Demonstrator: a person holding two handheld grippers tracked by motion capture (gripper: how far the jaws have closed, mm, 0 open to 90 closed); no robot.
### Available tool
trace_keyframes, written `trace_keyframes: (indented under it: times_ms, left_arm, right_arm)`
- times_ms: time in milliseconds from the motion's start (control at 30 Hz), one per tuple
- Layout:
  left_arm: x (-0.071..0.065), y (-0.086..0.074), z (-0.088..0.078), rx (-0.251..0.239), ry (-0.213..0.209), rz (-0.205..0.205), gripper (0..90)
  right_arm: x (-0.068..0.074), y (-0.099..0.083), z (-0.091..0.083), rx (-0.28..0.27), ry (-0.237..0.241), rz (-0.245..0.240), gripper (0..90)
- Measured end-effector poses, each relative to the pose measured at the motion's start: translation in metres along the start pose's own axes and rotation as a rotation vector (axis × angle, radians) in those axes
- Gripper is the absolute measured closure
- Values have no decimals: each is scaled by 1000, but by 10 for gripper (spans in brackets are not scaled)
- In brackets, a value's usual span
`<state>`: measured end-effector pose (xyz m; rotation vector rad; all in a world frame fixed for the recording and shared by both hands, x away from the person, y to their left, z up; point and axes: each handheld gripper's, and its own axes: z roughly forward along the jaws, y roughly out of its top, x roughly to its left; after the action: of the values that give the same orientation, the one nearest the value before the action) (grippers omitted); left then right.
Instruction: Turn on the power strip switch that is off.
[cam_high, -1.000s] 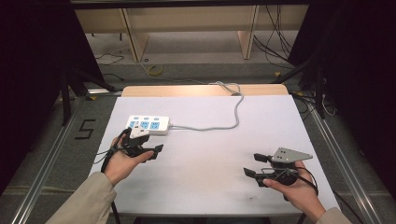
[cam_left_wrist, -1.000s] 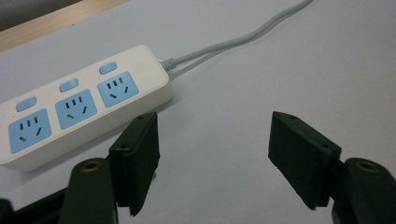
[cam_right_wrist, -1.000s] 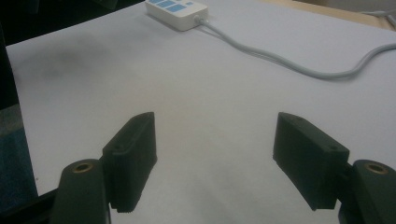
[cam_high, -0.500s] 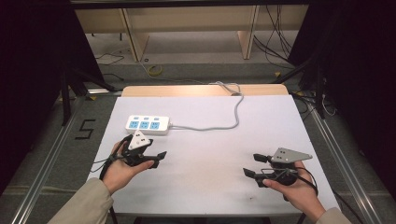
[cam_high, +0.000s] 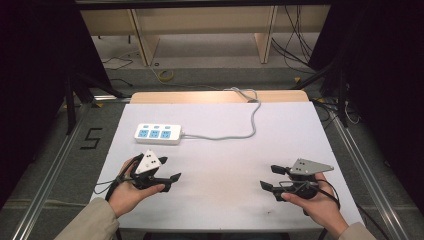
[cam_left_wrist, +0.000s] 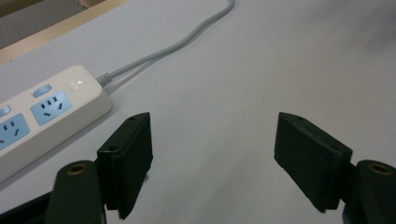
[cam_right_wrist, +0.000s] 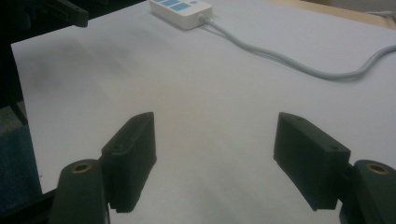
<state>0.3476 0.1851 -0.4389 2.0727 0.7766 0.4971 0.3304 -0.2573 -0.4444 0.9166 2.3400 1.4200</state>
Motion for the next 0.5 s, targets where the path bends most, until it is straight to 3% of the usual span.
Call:
trace_keyframes:
  times_ms: [500]
  left_arm:
    - [-7, -18, -4, 42, 3, 31, 279]
  right_arm:
    - [0, 0, 1, 3, 8, -7, 299]
